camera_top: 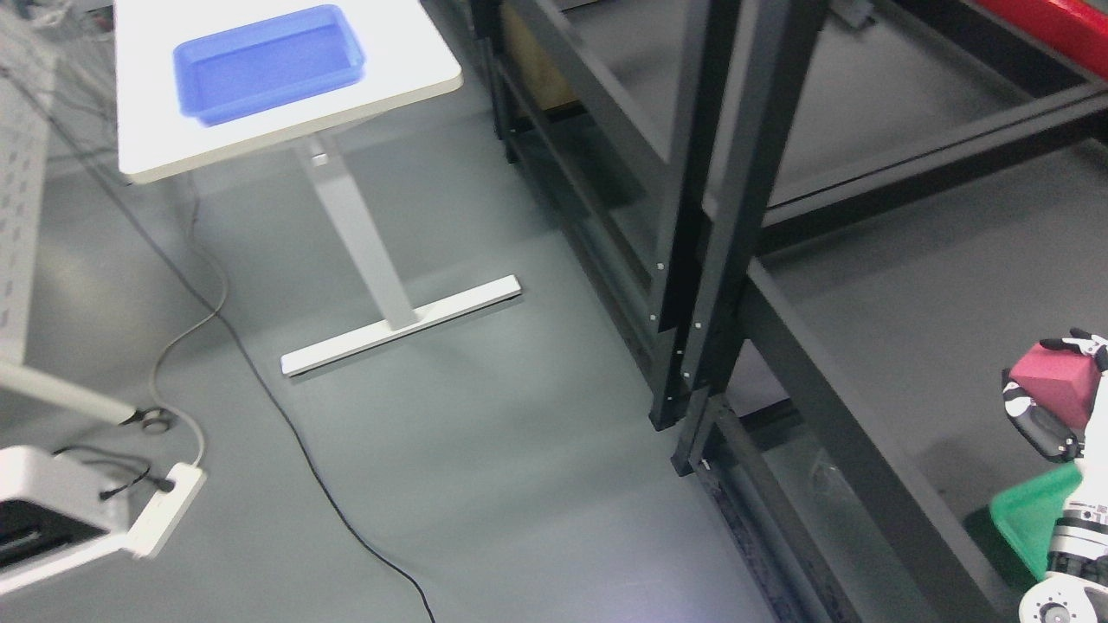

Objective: Pick pink block from left shelf to tray
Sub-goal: 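Turn away from the shelf carrying the pink block toward the white table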

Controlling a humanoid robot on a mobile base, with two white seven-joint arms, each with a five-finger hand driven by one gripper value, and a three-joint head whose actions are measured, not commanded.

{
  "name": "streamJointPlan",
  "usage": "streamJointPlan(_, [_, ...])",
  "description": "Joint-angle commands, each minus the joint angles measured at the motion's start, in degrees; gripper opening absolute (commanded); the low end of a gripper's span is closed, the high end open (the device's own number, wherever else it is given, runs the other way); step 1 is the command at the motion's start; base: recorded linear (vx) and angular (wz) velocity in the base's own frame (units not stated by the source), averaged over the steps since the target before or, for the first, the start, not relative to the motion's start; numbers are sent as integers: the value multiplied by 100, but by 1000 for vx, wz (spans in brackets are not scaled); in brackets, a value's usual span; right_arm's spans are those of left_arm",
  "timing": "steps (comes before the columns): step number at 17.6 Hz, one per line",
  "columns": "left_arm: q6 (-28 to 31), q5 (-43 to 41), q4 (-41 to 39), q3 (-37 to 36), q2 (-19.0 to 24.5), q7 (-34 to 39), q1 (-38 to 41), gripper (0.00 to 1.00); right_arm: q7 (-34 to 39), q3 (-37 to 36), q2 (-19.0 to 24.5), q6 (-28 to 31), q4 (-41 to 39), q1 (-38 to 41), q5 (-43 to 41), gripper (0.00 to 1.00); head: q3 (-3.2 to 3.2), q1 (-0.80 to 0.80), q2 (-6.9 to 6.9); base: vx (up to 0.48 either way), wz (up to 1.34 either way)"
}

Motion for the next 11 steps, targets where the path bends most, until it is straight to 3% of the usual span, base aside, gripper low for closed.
streamJointPlan(1, [-5,-9,0,0,100,-2,53,100,-1,-63,8,-3,-10,10,-73,2,0,0,0,-142,852])
streamJointPlan(6, [-5,-9,0,0,100,-2,53,100,-1,-63,8,-3,-10,10,-91,2,0,0,0,-134,773])
streamJointPlan(11, [-5,-9,0,0,100,-2,53,100,-9,-133,16,-20,-10,10,-100,2,0,0,0,-61,396])
